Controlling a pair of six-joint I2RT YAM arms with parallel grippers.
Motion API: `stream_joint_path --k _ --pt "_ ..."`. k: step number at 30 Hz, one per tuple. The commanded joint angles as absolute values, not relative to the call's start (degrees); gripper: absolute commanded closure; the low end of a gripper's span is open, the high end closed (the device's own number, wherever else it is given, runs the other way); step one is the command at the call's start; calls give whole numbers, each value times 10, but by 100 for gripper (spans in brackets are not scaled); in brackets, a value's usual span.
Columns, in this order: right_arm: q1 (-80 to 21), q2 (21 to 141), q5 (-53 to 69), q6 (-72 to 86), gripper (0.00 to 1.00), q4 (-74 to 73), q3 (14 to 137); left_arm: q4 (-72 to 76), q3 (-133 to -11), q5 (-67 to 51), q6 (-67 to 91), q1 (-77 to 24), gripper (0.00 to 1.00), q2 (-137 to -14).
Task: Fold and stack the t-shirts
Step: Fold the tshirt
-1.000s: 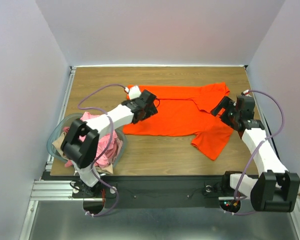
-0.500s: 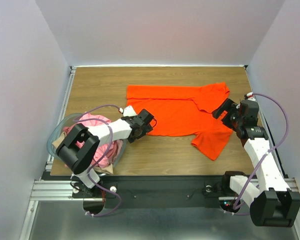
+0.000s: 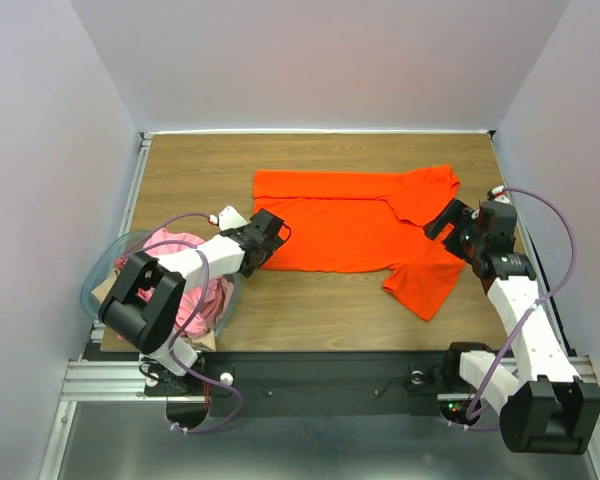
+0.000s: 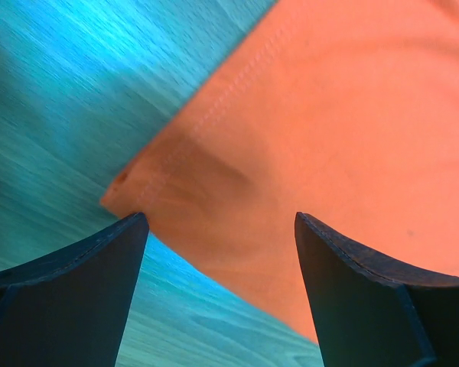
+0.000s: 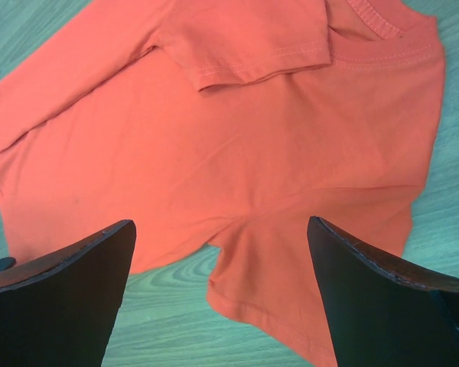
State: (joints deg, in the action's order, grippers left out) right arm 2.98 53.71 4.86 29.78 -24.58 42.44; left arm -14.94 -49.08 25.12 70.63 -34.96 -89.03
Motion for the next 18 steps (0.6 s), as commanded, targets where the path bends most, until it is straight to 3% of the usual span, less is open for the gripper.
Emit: stream_joint_path --k 1,9,14,18 --pt "33 532 33 297 0 -245 418 -216 -475 296 715 -342 12 -872" --pt "33 532 11 312 0 -265 403 -224 -483 295 722 -337 26 -912" --pt "33 517 -27 342 0 -298 384 -229 -489 283 737 -337 45 -930" --pt "33 500 -61 363 0 -336 372 -229 -490 275 735 -337 68 -928"
